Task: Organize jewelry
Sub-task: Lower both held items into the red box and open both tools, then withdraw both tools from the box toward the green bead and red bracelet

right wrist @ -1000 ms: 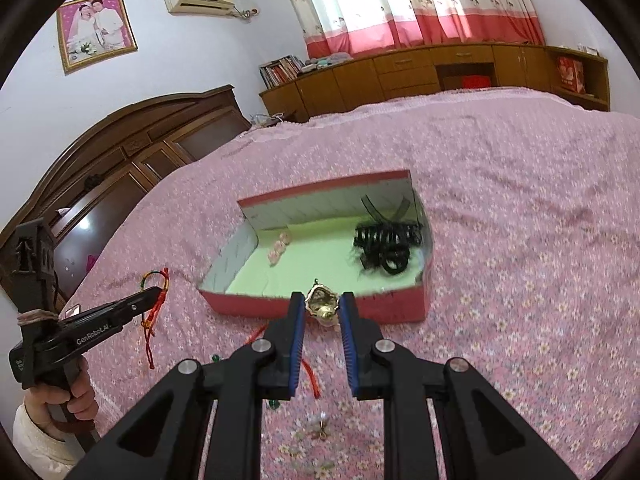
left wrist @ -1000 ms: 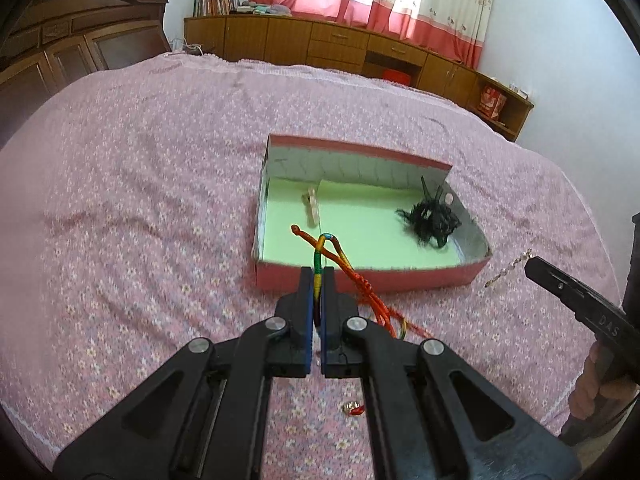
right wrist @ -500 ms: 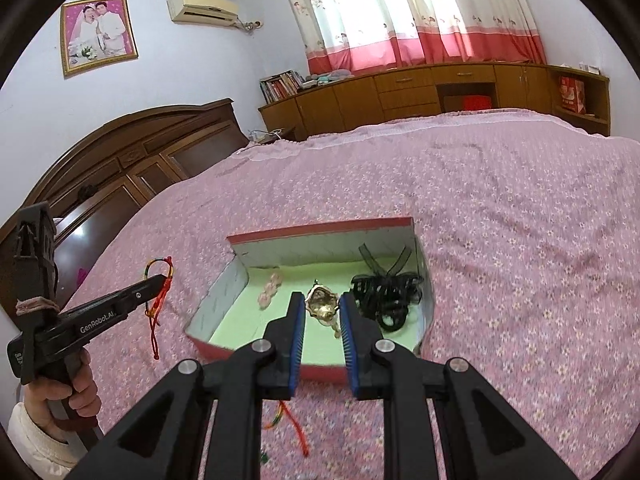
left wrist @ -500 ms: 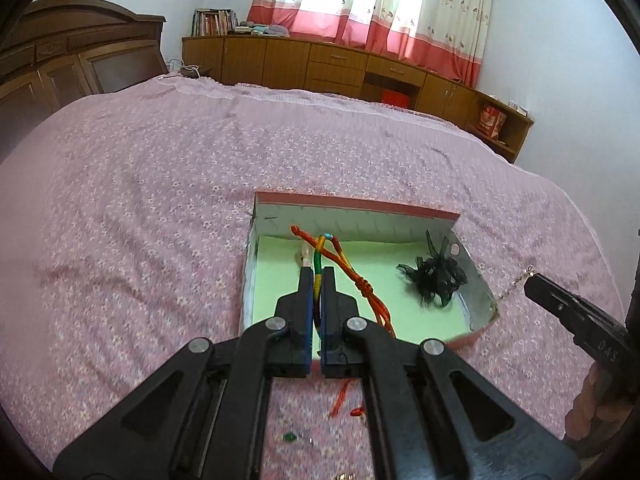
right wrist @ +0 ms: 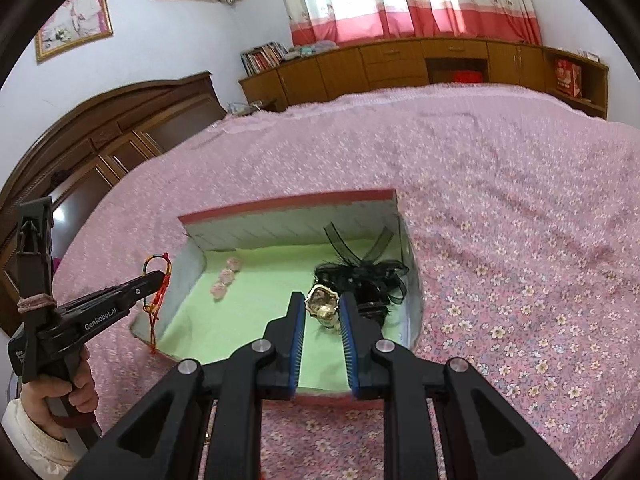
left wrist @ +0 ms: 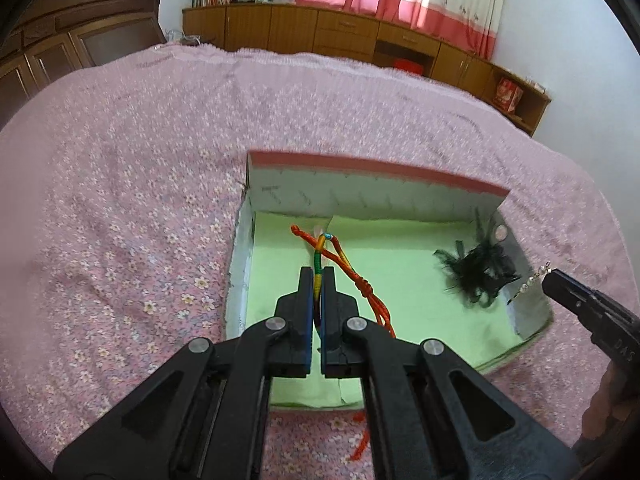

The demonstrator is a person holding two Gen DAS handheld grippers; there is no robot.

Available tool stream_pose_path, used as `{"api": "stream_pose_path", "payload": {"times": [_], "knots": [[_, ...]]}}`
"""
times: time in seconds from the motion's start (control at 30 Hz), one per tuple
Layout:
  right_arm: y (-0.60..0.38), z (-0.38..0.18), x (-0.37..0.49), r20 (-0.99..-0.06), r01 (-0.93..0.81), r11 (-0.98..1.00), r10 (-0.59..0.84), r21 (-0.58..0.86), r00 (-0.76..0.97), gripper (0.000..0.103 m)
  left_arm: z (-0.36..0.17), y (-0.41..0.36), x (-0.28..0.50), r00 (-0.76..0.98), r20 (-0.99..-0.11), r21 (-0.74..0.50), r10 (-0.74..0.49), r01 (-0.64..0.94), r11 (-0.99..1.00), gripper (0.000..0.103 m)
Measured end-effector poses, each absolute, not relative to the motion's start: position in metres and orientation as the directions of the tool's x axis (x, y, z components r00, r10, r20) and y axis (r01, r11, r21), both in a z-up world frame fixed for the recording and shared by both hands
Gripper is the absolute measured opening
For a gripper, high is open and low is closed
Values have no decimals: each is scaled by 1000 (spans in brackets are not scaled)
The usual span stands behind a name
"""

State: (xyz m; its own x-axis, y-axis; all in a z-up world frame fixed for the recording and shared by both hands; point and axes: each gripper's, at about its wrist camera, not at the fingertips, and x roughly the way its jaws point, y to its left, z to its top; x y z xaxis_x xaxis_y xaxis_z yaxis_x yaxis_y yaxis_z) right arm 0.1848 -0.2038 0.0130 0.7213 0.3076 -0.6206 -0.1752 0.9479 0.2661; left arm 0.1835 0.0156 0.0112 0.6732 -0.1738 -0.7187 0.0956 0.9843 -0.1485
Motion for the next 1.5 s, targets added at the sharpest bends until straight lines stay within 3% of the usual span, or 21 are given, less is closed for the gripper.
{"api": "stream_pose_path", "payload": {"times": [0.37, 0.73, 0.93, 1.5], "knots": [[-205, -18, 205, -688, -147, 955, 288, 257, 667, 19, -17, 8, 199, 621, -774, -84, -124, 93, 992, 0], [-205, -21, 209, -692, -143, 954, 291, 265, 660, 21, -14, 3, 198, 616, -778, -67, -122, 111, 992, 0], [-212, -12, 200, -666, -133, 948, 299, 290, 683, 33, 2, 9, 183, 633, -760, -99, -149, 114, 989, 17], [-202, 24, 148, -596, -173, 935, 332, 309, 731, 33, 29, 25, 129, 661, -732, -128, -164, 103, 986, 22]]}}
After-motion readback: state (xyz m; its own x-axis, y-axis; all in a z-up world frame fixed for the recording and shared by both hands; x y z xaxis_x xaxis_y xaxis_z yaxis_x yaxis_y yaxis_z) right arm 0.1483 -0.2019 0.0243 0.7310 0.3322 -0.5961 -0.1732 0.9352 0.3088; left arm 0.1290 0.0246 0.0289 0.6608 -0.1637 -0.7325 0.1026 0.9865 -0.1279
